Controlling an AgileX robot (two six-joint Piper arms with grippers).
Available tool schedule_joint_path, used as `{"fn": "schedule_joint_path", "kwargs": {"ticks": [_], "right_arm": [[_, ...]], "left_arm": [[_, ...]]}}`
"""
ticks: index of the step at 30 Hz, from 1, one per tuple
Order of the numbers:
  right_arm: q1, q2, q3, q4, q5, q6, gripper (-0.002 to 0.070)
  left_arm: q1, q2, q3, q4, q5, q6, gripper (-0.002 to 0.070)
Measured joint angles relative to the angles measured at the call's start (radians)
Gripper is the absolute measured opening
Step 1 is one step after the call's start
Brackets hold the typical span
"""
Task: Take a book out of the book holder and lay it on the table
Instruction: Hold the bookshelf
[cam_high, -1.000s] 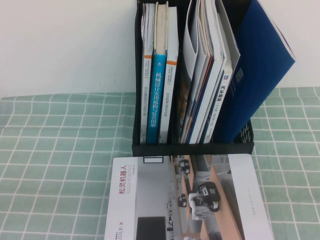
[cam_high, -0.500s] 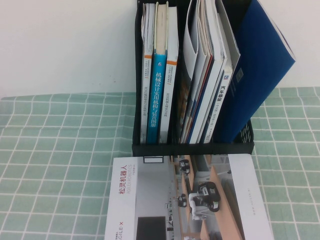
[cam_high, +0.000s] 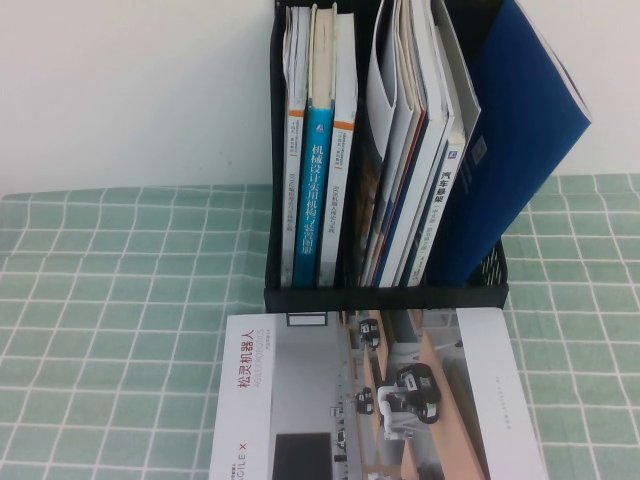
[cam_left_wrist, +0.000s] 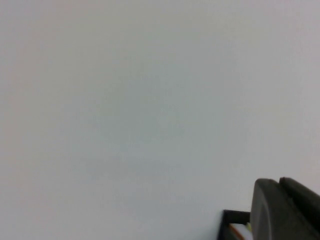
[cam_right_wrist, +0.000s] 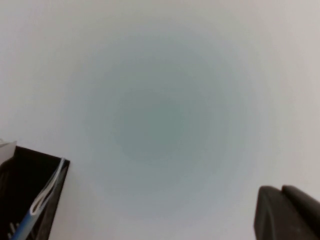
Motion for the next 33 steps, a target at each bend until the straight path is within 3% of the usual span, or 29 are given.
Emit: {"fn": "schedule_joint_path", "kwargs": {"ticks": [6, 12, 16, 22, 27, 29, 33], "right_arm": [[0.0, 0.263, 0.0, -0.265, -0.276, 0.188, -0.0002], [0.0, 0.547, 0.0, -0.353, -0.591, 0.345, -0.0002], [0.0, 0.665, 0.0, -0.355, -0.672, 0.376, -0.0002], [0.066, 0.813, -0.02, -0.359, -0.667, 0.384, -0.0002], [0.154, 0.999, -0.112, -0.382, -0.666, 0.384, 0.0019], [0.163, 1.067, -0.162, -0.397, -0.665, 0.387, 0.0073], [0.166, 1.166, -0.243, -0.4, -0.669, 0.439, 0.0261]], "left_arm": [[-0.203, 0.303, -0.157, 0.187, -0.114, -0.14, -0.0001], [-0.474, 0.59, -0.349, 0.328, 0.002, -0.159, -0.0001], [-0.572, 0.733, -0.464, 0.349, 0.129, -0.197, -0.0003], [-0.598, 0.859, -0.539, 0.332, 0.201, -0.435, -0.0003], [-0.6, 0.907, -0.543, 0.33, 0.209, -0.489, -0.0003], [-0.6, 0.91, -0.543, 0.323, 0.245, -0.507, -0.0003], [-0.6, 0.914, -0.543, 0.312, 0.331, -0.534, -0.0003]]}}
